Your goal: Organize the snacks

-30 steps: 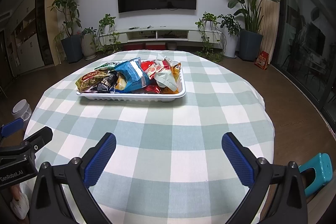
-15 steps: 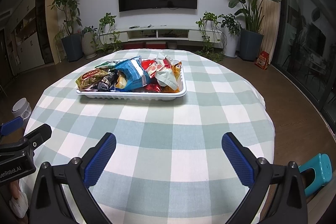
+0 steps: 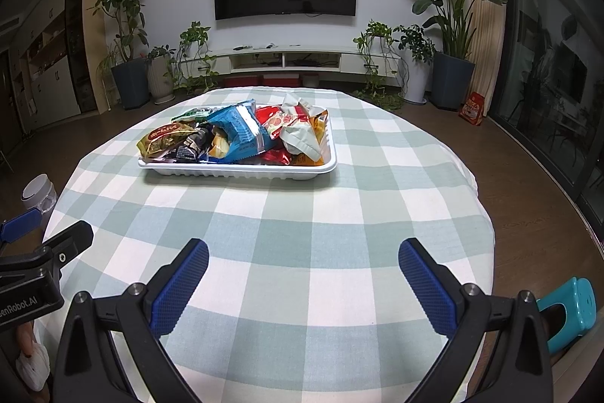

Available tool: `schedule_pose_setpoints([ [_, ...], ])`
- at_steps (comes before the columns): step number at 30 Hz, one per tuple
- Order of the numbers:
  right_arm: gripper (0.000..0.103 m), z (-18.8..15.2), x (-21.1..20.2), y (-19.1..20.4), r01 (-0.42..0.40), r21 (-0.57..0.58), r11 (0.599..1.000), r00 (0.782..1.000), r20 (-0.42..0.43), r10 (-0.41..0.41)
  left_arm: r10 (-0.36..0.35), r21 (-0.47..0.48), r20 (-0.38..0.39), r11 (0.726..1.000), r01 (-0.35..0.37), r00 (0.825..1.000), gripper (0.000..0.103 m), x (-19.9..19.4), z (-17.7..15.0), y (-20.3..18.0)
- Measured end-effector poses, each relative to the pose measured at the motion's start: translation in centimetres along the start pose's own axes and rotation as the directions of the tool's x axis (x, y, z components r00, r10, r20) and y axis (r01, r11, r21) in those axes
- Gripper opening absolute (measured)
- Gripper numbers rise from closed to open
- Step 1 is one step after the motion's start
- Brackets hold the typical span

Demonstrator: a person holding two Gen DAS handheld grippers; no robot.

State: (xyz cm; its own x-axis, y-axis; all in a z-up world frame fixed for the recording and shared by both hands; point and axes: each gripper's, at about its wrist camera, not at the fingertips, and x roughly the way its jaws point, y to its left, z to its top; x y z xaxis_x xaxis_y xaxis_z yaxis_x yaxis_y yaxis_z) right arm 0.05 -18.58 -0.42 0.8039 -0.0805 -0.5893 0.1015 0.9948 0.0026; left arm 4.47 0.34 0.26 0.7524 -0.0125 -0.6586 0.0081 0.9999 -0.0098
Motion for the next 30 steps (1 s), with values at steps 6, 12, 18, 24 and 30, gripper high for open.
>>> schedule_pose_setpoints([
  [6, 0.103, 0.05, -0.06, 0.04, 0.001, -0.001, 1.0, 1.0, 0.0, -0.001, 0.005, -0.011, -0.004, 1.0, -0.005, 1.0, 0.103, 0.19, -0.1, 0.03],
  [12, 0.103, 0.03, -0.14, 0.05, 0.0, 0.0, 1.0, 1.0, -0.002, 0.0, 0.003, -0.012, -0.005, 1.0, -0.003, 1.0, 0.103, 0.18, -0.09, 0.02],
  [18, 0.103, 0.08, -0.18, 0.11, 0.0, -0.001, 1.0, 1.0, -0.002, 0.0, 0.003, -0.014, -0.007, 1.0, -0.003, 1.0, 0.103, 0.18, -0.13, -0.12],
  [24, 0.103, 0.04, -0.31, 0.11, -0.001, -0.003, 1.0, 1.0, -0.003, 0.001, 0.007, -0.022, -0.022, 1.0, -0.007, 1.0, 0.103, 0.16, -0.19, -0.35],
  [30, 0.103, 0.08, -0.32, 0.15, -0.001, -0.002, 1.0, 1.0, -0.005, 0.0, 0.001, -0.024, -0.021, 1.0, -0.001, 1.0, 0.103, 0.08, -0.32, -0.55],
])
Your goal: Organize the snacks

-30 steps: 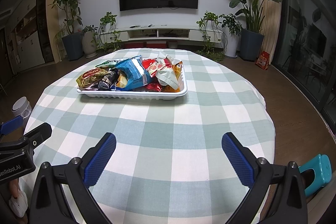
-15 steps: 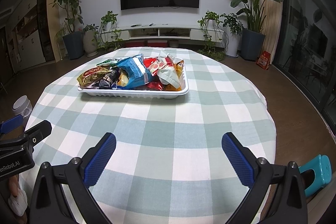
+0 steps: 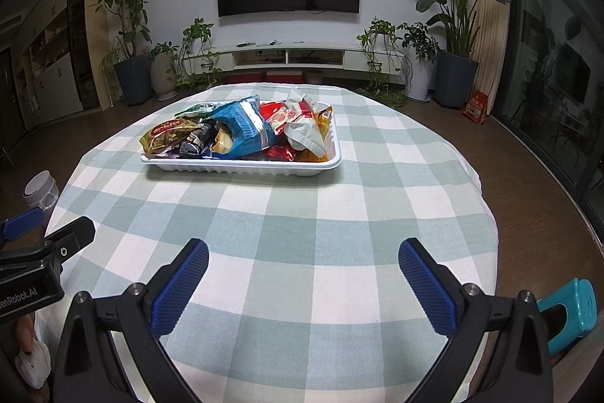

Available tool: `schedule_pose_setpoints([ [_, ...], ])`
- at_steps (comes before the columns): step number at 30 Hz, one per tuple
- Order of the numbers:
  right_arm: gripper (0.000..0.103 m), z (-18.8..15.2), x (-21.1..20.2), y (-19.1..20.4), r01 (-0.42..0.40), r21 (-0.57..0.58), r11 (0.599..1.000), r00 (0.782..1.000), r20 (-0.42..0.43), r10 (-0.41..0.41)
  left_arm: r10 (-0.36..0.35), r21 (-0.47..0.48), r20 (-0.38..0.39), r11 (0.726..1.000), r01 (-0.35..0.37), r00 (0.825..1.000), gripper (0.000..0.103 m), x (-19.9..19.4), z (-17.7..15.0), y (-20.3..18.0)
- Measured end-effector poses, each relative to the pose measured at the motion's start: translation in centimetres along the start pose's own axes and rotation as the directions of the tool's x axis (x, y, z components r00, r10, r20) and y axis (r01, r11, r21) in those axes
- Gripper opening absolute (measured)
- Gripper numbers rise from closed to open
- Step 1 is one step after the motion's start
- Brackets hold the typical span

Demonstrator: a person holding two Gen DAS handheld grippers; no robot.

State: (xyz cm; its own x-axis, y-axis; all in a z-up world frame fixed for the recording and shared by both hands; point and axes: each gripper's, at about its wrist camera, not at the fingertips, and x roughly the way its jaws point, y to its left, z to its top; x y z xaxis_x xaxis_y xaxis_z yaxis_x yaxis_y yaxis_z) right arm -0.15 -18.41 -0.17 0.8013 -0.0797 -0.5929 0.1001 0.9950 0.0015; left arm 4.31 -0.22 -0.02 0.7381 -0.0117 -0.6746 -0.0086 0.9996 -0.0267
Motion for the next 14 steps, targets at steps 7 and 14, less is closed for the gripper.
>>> schedule_pose_setpoints([
  [7, 0.103, -0.1, -0.2, -0.1, -0.002, 0.003, 1.0, 1.0, -0.004, 0.002, -0.007, -0.012, 0.022, 1.0, 0.007, 1.0, 0.103, -1.0, -0.3, -0.5],
  [14, 0.103, 0.1, -0.1, 0.0, -0.001, 0.001, 1.0, 1.0, -0.004, 0.001, 0.005, -0.002, 0.038, 1.0, -0.005, 0.999, 0.103, -1.7, -0.7, -1.5],
])
